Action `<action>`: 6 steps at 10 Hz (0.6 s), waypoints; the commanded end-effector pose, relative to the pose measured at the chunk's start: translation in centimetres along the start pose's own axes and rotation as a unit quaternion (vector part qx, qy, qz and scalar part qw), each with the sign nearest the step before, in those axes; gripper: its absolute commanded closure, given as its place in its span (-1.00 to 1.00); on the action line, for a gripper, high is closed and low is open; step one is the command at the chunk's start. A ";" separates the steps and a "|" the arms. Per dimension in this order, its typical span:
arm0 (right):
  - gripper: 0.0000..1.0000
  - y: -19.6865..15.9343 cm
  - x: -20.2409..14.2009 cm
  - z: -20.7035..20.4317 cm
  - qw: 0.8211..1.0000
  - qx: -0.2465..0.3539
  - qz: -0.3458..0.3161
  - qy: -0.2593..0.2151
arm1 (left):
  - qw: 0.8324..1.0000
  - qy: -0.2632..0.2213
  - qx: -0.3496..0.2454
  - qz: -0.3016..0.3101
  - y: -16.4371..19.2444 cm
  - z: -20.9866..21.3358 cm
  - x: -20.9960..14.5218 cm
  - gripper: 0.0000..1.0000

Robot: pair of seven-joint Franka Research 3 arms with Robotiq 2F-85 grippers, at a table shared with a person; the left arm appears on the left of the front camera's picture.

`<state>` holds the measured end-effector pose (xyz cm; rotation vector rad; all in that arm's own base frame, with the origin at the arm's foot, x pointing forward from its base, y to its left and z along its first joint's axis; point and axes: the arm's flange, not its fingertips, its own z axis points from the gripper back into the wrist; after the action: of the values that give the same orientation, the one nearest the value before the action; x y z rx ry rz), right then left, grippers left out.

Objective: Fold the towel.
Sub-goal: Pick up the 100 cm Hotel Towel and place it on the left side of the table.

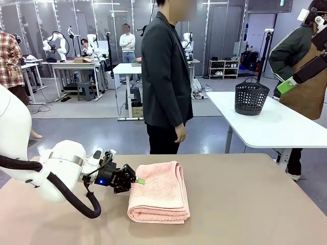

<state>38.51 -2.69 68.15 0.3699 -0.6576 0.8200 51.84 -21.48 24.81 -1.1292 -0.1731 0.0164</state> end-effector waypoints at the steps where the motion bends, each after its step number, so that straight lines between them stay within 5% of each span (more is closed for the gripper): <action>1: -1.00 0.0 0.1 0.1 1.000 0.002 0.003 0.006 | 1.000 0.003 -0.009 0.002 0.1 0.0 0.0 1.00; 2: -1.00 0.0 0.1 0.1 1.000 0.002 0.003 0.006 | 1.000 0.000 0.000 0.000 0.0 0.0 0.0 0.71; 6: -1.00 0.0 0.1 0.1 1.000 0.002 0.003 0.006 | 1.000 0.008 -0.010 0.011 -1.9 11.2 3.6 0.74</action>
<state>38.50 -2.71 68.15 0.3701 -0.6578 0.8196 53.59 -14.71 29.56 -1.1263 -0.1702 0.0268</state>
